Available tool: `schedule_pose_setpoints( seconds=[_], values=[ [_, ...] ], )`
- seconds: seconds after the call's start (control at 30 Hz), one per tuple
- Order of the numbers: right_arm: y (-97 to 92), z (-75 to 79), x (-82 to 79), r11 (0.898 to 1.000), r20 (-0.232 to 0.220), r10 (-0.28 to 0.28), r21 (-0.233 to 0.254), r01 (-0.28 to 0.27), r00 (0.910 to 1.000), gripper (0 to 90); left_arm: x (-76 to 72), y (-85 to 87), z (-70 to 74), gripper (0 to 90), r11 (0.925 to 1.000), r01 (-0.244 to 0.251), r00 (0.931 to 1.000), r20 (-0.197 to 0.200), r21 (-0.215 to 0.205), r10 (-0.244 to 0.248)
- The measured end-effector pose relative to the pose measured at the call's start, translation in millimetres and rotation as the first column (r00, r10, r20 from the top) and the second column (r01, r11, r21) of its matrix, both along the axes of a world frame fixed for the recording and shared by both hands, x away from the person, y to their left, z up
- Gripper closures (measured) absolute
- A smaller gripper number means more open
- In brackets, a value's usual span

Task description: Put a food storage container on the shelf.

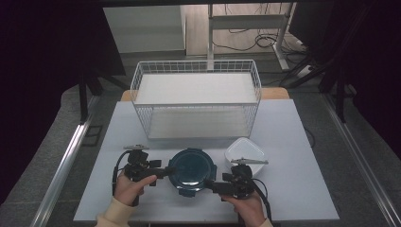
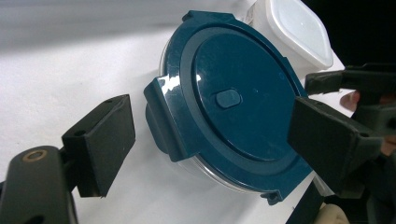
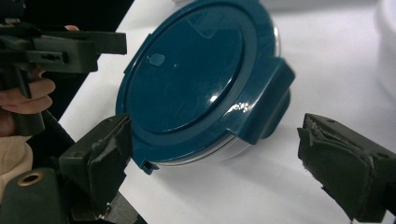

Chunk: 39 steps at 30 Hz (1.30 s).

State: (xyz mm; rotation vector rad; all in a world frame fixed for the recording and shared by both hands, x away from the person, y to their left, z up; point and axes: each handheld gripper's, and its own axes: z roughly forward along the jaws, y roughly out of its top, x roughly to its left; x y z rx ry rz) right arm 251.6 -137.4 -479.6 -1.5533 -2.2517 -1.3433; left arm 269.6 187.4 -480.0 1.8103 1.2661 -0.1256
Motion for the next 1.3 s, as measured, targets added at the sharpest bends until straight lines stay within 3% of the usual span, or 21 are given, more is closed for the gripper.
schedule_pose_setpoints(
  seconds=[0.13,0.27,0.6,0.73,0.83,1.1,1.3],
  values=[
    [7.3,-4.1,0.2,1.000,-0.017,-0.006,0.007,0.006,0.9998,9.6,1.5,0.0,-1.9,14.4,1.0000,0.005,0.9999,-0.011,-0.003,-0.005],
    [12.3,-9.5,3.8,0.999,-0.035,-0.034,0.010,0.034,0.9988,9.2,4.0,0.9,-7.3,13.9,0.9991,0.011,0.9991,-0.040,-0.041,-0.012],
    [22.7,-23.2,11.7,0.996,-0.084,-0.090,0.017,0.092,0.9924,7.6,10.1,-2.5,-21.3,13.5,0.9966,0.021,0.9953,-0.093,-0.079,-0.028],
    [25.8,-27.6,13.7,0.995,-0.102,-0.095,0.019,0.097,0.9903,7.2,12.7,-6.0,-25.5,13.7,0.9951,0.022,0.9935,-0.109,-0.096,-0.033],
    [27.2,-30.5,15.5,0.995,-0.117,-0.095,0.032,0.099,0.9886,7.1,15.3,-7.2,-32.0,14.0,0.9909,0.025,0.9894,-0.138,-0.132,-0.044],
    [31.6,-35.7,21.5,0.992,-0.161,-0.094,0.072,0.107,0.9825,7.9,18.5,-11.0,-40.6,16.0,0.9877,0.025,0.9839,-0.171,-0.154,-0.052],
    [31.3,-36.2,22.5,0.991,-0.167,-0.102,0.071,0.115,0.9807,9.4,20.7,-15.6,-44.8,18.4,0.9868,0.029,0.9799,-0.190,-0.159,-0.060]
  ],
)
